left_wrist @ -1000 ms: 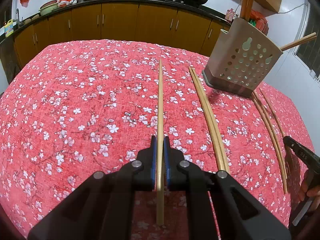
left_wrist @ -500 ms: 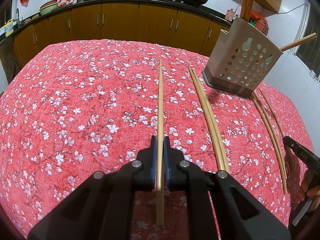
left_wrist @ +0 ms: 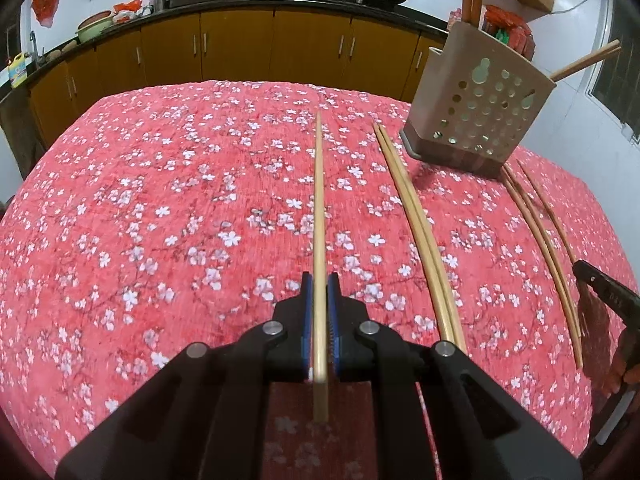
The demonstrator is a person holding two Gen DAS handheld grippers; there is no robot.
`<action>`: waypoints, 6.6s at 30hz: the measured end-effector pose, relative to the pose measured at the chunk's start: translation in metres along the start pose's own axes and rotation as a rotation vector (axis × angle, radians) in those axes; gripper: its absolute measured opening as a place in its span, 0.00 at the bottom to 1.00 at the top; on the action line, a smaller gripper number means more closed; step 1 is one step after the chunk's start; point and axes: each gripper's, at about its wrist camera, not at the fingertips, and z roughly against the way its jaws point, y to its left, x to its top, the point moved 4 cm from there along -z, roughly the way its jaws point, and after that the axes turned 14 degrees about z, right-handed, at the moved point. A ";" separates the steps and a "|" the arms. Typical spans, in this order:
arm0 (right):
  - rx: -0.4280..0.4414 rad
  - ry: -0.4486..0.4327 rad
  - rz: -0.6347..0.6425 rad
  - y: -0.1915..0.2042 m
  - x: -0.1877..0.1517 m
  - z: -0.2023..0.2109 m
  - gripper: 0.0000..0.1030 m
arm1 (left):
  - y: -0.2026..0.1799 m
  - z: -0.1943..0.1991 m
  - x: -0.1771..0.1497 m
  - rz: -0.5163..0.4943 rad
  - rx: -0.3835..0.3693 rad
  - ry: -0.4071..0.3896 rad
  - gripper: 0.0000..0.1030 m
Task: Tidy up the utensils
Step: 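Lift the chopstick upright over the holder with the left gripper while the right gripper lifts its chopstick, then open the left gripper to drop the chopstick into the holder while the right gripper releases its chopstick, then close the left gripper on a loose chopstick while the right gripper grasps another, then hold the chopsticks in both grippers and lift them off the cloth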
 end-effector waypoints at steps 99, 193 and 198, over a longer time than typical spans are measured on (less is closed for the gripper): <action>0.129 -0.598 0.019 0.046 0.184 0.120 0.09 | -0.156 0.107 0.182 0.020 -0.337 -0.545 0.11; -0.015 0.005 0.059 -0.004 0.018 -0.014 0.08 | 0.005 -0.021 0.028 -0.031 0.017 -0.002 0.09; -0.011 0.004 0.055 -0.003 0.018 -0.015 0.08 | 0.003 -0.017 0.025 -0.034 0.019 -0.003 0.10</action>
